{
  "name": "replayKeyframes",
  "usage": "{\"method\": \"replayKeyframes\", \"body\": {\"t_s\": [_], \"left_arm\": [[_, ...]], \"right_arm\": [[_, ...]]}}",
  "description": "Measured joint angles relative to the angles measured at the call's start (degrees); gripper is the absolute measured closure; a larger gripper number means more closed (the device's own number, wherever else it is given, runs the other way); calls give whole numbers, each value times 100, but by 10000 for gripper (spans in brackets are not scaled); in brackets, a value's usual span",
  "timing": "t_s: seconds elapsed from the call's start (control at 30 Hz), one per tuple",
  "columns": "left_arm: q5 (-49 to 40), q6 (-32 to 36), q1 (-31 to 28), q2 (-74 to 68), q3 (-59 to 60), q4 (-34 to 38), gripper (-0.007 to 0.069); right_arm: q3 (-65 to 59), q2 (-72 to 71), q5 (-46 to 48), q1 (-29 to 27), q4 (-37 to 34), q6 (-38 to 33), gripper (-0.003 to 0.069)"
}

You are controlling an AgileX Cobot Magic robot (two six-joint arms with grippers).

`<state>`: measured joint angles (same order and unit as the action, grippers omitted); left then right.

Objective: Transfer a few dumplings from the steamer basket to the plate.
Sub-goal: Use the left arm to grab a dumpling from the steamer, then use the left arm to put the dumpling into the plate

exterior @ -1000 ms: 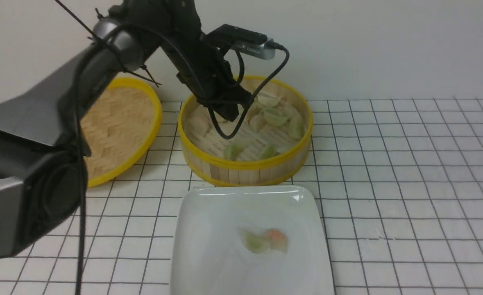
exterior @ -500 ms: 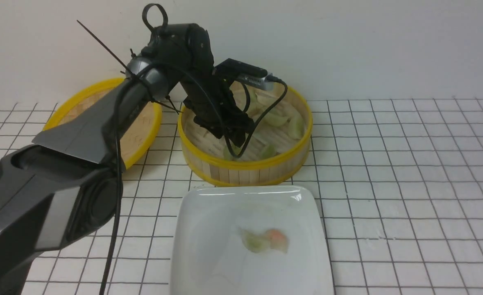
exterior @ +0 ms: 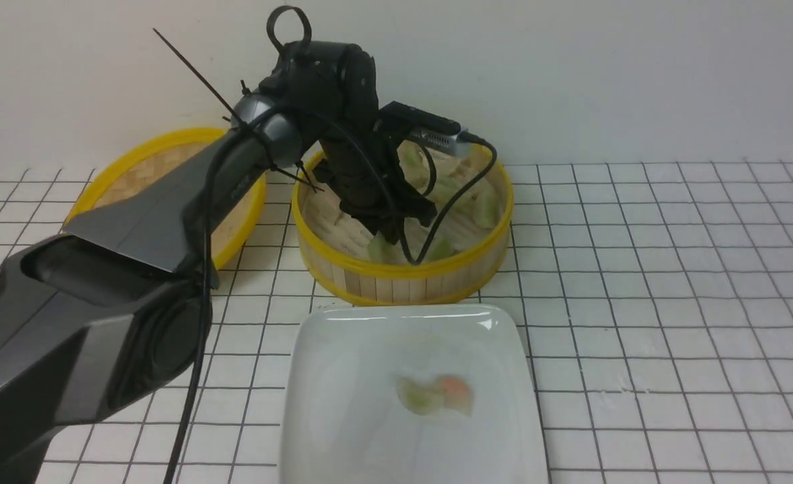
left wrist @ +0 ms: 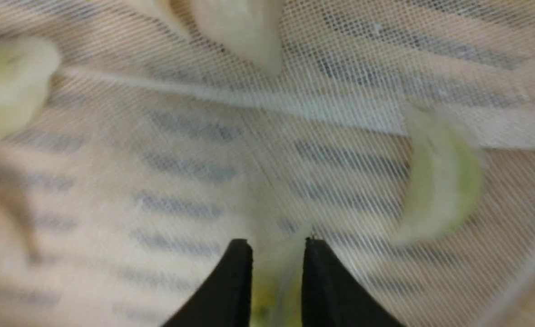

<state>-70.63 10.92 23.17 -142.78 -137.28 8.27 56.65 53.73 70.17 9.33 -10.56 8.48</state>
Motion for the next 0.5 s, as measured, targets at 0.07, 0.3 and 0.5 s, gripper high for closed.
{"method": "replayKeyframes", "body": {"t_s": [0.07, 0.3, 0.5], "left_arm": [[0, -26, 0, 514, 358, -15, 545], [9, -197, 44, 2452, 2187, 65, 545], [1, -241, 346, 3927, 4618, 127, 545]], "right_arm": [[0, 0, 63, 0, -98, -39, 659], [0, 0, 25, 0, -300, -105, 659], [5, 14, -361, 28, -306, -361, 658]]}}
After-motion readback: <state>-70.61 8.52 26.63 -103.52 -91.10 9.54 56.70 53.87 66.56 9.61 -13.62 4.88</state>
